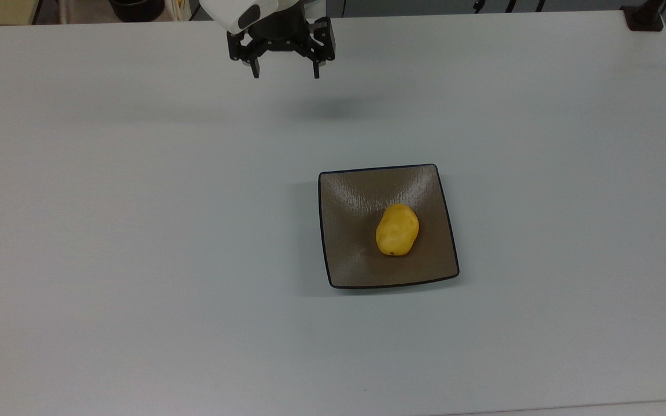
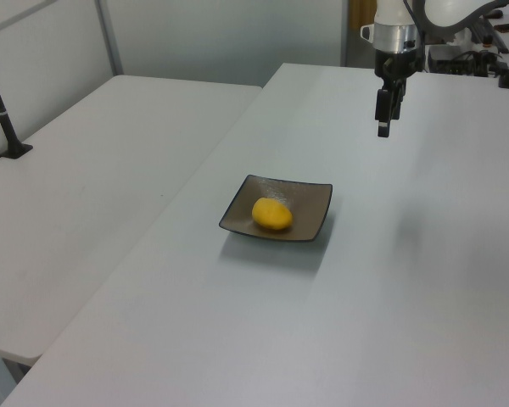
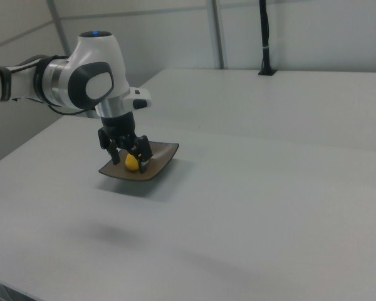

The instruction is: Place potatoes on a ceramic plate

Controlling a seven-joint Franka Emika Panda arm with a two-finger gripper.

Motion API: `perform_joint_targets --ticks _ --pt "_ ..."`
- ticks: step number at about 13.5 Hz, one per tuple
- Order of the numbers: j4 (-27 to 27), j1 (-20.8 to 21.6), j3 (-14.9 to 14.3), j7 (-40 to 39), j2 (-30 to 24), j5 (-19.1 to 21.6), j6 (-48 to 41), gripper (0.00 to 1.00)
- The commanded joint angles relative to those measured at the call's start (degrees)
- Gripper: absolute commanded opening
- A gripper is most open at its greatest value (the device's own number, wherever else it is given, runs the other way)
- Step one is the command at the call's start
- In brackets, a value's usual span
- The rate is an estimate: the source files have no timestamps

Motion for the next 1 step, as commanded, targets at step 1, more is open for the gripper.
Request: perform_joint_targets --ticks 1 --pt "-0.7 0.4 -0.3 -1.3 -0.8 -3.6 1.6 1.00"
